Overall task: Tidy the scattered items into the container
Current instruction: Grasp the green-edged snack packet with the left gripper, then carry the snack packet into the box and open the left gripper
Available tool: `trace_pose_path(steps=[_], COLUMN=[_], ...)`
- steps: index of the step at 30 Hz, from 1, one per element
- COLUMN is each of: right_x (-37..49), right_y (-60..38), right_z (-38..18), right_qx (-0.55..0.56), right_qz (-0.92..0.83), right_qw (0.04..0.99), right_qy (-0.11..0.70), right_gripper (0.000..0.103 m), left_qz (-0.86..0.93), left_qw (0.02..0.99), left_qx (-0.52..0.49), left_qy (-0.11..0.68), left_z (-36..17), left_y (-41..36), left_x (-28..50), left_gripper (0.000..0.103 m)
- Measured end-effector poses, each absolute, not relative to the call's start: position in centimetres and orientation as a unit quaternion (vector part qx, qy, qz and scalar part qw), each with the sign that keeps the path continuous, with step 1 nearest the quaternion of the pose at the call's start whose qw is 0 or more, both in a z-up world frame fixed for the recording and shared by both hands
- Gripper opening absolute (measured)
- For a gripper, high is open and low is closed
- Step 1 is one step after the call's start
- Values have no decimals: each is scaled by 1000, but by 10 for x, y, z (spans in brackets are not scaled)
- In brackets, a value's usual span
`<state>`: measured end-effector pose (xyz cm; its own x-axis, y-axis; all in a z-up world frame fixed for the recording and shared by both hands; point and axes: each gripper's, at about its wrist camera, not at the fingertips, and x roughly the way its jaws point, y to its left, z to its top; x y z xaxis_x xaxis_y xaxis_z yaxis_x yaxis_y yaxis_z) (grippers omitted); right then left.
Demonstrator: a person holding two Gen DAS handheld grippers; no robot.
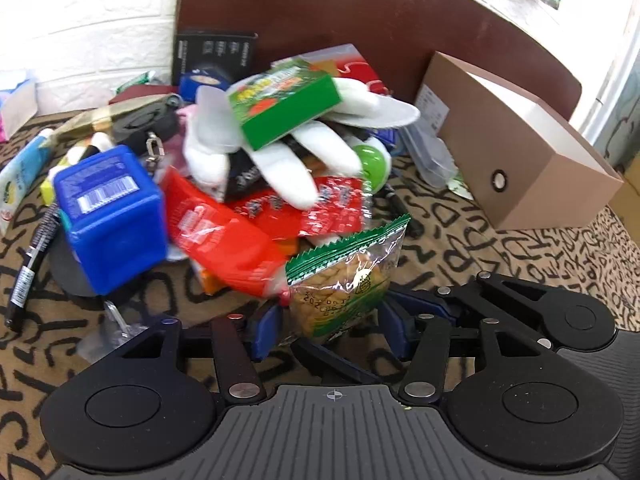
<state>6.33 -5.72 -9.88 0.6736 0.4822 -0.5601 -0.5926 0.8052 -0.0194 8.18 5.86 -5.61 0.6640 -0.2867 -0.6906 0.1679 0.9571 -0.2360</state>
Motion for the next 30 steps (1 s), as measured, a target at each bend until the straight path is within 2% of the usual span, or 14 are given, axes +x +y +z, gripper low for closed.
trace_pose_path(steps=[1, 4, 6, 10, 16, 30], right_x=[62, 60, 57, 50, 39, 47], right_y=[-61, -71, -79, -98, -132, -202], right_z=[-98, -98, -99, -101, -94, -54], right_qx=[-97, -90, -86, -75, -60, -38], right_qz=[294, 290, 284, 269, 239, 166], right_qw=[910, 911, 912, 916, 928, 967], right_qy=[276, 280, 283, 288, 279, 191], right_gripper=[56, 56, 56, 56, 56, 57], left_qz=[-129, -143, -149, -165, -200, -254], left_qw=[909, 906, 903, 898, 896, 911], left_qx=[-74, -67, -61, -46, -18, 26], left_qy=[390, 393, 398, 405, 397, 323], left_z=[-56, -56, -57, -57, -45, 11], left_y=[56, 45, 37, 17, -18, -97], left_x=[81, 79, 79, 77, 71, 87], left_gripper=[67, 56, 56, 49, 48, 49])
